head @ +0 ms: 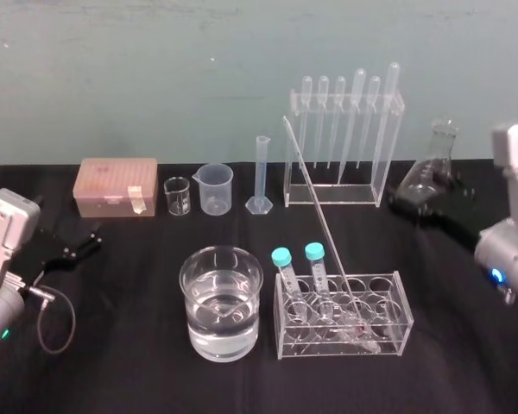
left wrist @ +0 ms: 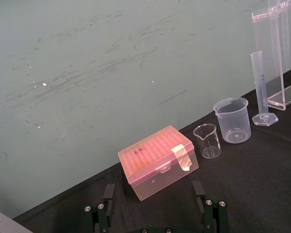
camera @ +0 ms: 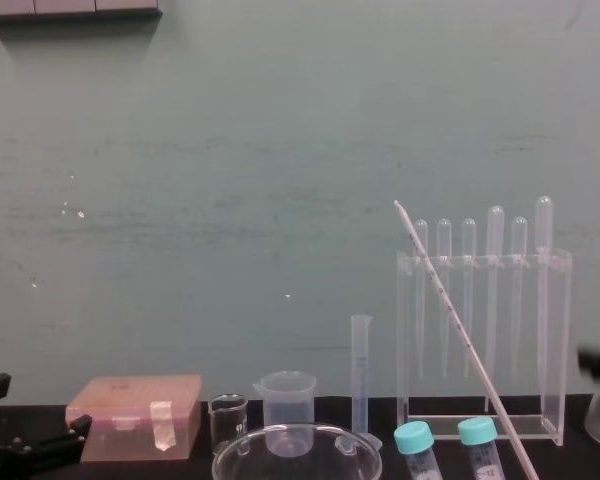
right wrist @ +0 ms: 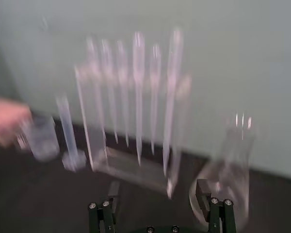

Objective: Hold the thermometer with one hand and immerse one end into the beaker, then reinsert it into the test tube rack.

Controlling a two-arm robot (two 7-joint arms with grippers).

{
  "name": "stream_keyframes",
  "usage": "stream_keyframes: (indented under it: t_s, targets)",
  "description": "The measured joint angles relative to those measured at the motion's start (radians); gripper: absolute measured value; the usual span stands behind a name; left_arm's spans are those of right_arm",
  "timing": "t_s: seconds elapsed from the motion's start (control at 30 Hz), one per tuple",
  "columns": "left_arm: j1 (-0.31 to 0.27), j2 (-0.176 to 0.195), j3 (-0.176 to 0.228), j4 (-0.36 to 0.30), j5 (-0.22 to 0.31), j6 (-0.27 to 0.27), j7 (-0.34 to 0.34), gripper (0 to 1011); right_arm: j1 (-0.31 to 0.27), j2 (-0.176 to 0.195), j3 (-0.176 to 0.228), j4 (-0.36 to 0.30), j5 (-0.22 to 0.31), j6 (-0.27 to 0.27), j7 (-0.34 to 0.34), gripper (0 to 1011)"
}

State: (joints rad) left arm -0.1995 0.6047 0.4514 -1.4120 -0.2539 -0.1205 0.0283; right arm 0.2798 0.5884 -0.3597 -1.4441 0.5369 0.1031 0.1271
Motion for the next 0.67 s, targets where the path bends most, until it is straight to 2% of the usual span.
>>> stream_keyframes:
  t_s: [0.07, 0.17, 0.67]
  targets:
    - [0.0, 0.0, 0.0, 0.0, 0.0, 0.0, 0.0, 1008, -0.003, 0.004, -0.014, 0.007, -0.022, 0.042, -0.013, 1002]
    - [0.0, 0.0, 0.0, 0.0, 0.0, 0.0, 0.0, 1008, -0.005, 0.005, -0.025, 0.013, -0.043, 0.075, -0.018, 1002]
    - [0.0, 0.0, 0.0, 0.0, 0.0, 0.0, 0.0, 1008, -0.005, 0.005, -0.022, 0.012, -0.037, 0.066, -0.017, 1002]
